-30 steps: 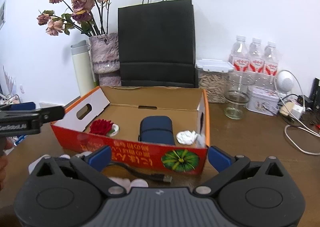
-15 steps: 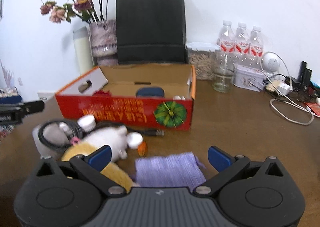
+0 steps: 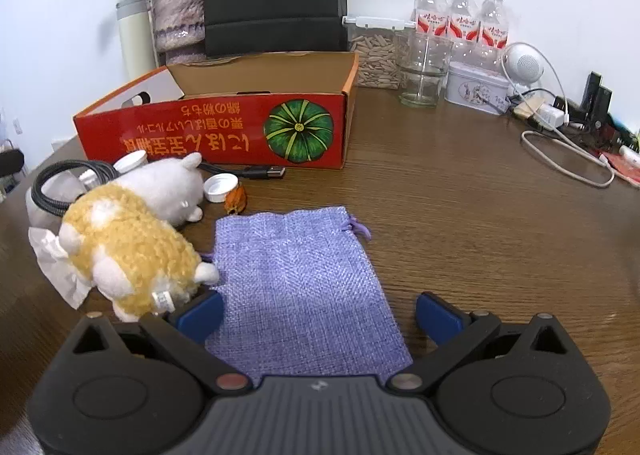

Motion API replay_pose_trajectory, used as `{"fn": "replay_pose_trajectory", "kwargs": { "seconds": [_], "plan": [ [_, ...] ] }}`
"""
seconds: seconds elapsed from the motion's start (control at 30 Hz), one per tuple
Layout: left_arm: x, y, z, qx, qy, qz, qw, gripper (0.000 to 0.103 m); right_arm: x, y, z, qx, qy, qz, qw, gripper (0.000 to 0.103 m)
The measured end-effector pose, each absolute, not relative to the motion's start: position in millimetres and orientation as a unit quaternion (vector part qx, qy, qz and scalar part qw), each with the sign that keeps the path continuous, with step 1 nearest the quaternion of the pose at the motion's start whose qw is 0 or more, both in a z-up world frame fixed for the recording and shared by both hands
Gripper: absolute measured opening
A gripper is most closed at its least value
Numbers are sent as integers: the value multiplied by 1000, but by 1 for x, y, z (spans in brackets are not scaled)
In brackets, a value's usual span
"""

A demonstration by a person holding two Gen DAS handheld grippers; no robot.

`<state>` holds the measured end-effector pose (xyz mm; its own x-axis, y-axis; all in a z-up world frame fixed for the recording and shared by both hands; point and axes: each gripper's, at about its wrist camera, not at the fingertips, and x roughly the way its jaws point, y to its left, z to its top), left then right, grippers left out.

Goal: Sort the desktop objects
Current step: 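Withdraw both grippers from the box back toward the remaining items, then grasp the lilac cloth bag with the right gripper while the left gripper grasps the braided cable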

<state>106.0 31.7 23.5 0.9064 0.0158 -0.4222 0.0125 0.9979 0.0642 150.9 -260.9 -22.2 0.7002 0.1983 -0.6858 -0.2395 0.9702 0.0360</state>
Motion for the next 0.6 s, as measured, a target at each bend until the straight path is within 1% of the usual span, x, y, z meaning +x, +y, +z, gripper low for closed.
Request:
{"fn": "replay_pose_trajectory", "kwargs": {
  "seconds": [0.2,0.27,0.4,0.47,0.5,0.53,0.57,0.6],
  "plan": [
    [107,29,21,32,220,1,975,103,151,-261,-25,-31,354,132,925,103],
    [107,28,20,32,221,1,975,103,150,-261,-25,-32,352,135,926,101],
    [108,27,19,33,223,1,974,103,147,-259,-23,-33,341,144,928,85],
    [108,27,18,34,225,2,974,103,146,-259,-22,-33,338,148,929,79],
    [108,26,18,34,225,2,974,103,145,-259,-22,-34,335,147,930,70],
    [108,26,18,34,225,2,974,103,144,-259,-21,-35,331,143,932,58],
    [108,26,18,35,225,2,974,103,143,-260,-21,-32,329,143,933,51],
    [108,25,18,36,226,2,974,103,143,-261,-20,-29,326,143,934,35]
  ]
}}
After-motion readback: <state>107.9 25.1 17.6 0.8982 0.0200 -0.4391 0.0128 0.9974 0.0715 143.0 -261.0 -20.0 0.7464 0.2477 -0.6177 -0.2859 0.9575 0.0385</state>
